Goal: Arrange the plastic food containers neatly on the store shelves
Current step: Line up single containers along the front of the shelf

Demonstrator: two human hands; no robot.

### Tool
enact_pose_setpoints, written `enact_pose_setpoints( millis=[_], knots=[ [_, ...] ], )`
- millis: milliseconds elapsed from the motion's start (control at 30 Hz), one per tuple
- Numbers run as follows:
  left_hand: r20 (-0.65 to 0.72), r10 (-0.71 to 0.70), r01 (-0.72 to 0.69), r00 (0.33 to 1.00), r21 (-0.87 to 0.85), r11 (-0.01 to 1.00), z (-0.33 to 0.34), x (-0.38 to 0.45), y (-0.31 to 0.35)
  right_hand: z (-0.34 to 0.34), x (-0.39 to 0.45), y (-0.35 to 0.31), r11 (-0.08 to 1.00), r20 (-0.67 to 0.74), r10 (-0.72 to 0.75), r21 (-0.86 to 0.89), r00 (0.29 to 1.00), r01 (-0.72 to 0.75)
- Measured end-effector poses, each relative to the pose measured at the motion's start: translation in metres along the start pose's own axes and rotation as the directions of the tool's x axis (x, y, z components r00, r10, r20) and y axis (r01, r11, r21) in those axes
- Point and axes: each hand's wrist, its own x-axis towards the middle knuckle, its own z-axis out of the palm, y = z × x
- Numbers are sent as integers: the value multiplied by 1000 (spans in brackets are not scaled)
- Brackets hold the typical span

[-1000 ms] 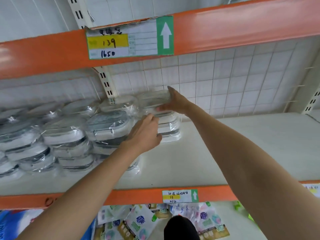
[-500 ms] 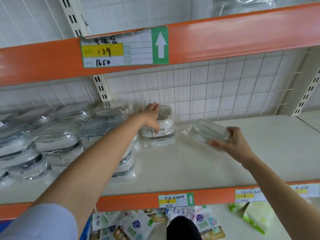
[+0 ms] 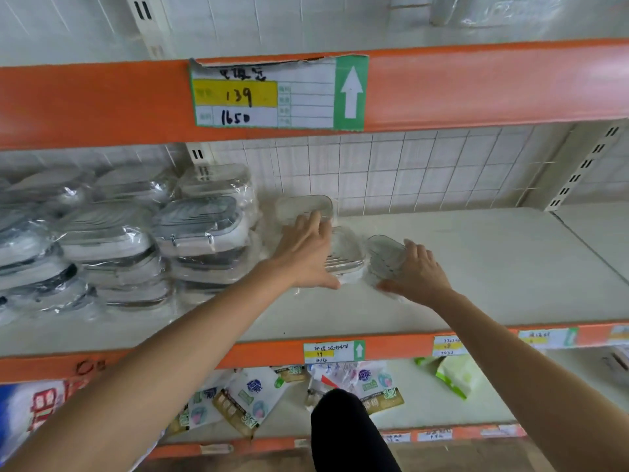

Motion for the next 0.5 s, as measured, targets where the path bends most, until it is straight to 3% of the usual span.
enact_pose_setpoints(
  millis=[167,367,500],
  knots=[
    [142,-41,50,989,-57,997,10,-37,11,-16,-39,-15,999,-35,-4,-35,999,3],
    [139,35,-13,990,-152,988,-30,-95,29,-58,-114,-29,998,2,29,-56,1000,-29],
    [105,159,-135,982,-205,969,-76,-139,35,-98,-175,-38,998,-45,41,-39,998,-43]
  ],
)
